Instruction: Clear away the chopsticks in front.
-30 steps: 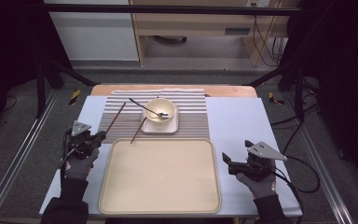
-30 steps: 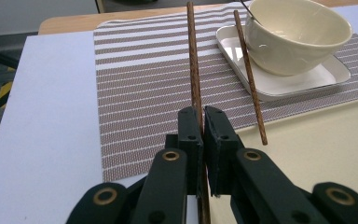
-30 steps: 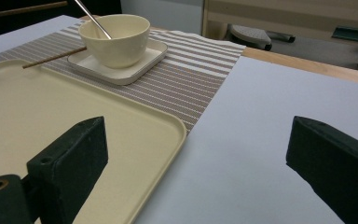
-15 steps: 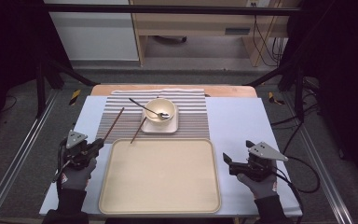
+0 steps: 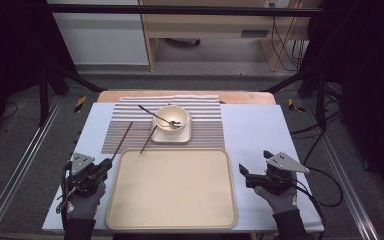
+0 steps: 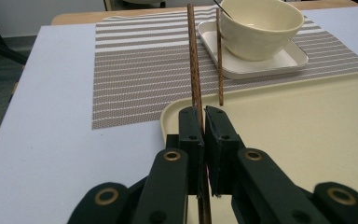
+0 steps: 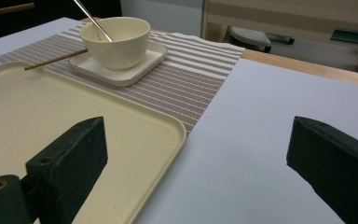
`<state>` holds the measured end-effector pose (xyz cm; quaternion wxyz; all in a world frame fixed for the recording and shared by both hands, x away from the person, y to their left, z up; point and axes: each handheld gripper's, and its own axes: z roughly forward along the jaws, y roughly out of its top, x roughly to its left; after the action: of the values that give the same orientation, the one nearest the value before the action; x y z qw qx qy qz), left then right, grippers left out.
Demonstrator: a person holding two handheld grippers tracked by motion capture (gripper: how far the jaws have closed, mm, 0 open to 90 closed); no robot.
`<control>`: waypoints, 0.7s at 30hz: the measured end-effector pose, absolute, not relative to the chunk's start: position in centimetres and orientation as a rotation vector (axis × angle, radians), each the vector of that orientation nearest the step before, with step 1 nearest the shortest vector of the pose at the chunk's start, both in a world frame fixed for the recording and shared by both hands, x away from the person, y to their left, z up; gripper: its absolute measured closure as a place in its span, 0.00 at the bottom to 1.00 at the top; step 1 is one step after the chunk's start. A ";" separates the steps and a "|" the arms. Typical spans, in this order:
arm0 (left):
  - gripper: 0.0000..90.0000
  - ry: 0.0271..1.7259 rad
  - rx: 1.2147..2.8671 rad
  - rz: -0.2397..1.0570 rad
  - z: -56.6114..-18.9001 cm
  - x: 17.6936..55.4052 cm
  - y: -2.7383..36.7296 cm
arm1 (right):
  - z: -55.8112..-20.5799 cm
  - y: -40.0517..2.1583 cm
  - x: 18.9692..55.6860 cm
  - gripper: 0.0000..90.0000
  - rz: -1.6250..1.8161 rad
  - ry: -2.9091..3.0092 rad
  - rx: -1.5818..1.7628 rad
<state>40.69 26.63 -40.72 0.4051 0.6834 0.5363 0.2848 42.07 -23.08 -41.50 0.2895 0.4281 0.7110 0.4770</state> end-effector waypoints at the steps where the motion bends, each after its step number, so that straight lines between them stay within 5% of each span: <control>1: 0.95 1.354 1.725 0.719 -40.7 40.7 26.6 | -41.5 -23.1 42.1 0.06 1.273 1.897 1.142; 21: 0.95 1.384 1.677 0.691 -42.3 38.9 22.9 | -41.6 -23.0 42.0 0.06 1.277 1.905 1.137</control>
<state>38.88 22.93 -42.33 0.4170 0.6680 0.5514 0.2755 42.04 -22.97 -41.60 0.2866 0.4255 0.7131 0.4779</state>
